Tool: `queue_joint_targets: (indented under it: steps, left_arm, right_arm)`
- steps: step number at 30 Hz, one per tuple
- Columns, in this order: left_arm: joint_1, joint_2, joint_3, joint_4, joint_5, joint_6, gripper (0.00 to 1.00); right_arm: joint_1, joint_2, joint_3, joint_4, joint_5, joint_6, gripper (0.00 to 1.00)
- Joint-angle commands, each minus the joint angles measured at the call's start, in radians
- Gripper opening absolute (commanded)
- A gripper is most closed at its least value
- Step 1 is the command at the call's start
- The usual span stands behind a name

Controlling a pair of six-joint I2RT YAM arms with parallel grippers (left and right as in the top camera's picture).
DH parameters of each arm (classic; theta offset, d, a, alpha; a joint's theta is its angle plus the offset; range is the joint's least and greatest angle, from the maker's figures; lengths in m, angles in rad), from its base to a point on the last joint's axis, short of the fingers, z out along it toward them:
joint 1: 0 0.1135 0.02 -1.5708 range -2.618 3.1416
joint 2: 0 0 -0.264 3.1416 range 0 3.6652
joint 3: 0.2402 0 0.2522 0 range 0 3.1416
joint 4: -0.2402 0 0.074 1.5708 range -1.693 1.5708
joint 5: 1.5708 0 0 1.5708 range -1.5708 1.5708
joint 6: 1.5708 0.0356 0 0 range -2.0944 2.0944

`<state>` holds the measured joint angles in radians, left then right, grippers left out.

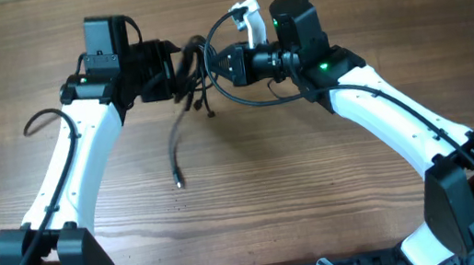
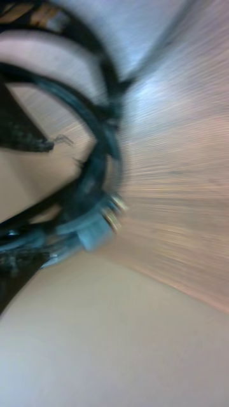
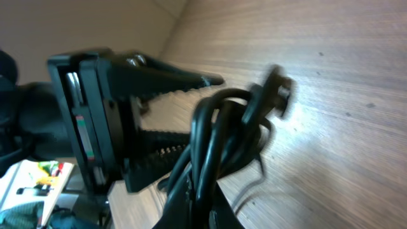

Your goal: Untangle cables

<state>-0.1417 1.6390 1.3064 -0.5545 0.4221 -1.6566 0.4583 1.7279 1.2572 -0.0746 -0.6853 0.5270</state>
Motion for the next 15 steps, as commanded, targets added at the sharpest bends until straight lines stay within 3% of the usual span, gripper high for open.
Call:
queue_joint_targets:
  steps: [1,5,9,13,15]
  left_arm:
    - [0.003,-0.006,0.005,0.011,-0.188,0.589,0.61]
    - [0.002,-0.007,0.005,0.039,-0.148,0.898,0.71]
    - [0.002,-0.008,0.005,0.154,0.188,1.258,0.76]
    - [0.002,-0.008,0.005,0.167,0.272,1.309,0.77]
    - [0.001,-0.008,0.005,0.159,0.304,1.312,0.77]
  right_arm:
    - [-0.002,-0.010,0.005,-0.050,0.063,-0.001,0.04]
    - [-0.002,-0.010,0.005,-0.095,0.064,-0.011,0.04]
    - [-0.002,-0.021,0.012,-0.137,-0.062,-0.245,0.04]
    - [-0.002,-0.024,0.085,-0.337,-0.081,-0.476,0.04]
    - [-0.002,-0.025,0.109,-0.377,-0.058,-0.505,0.04]
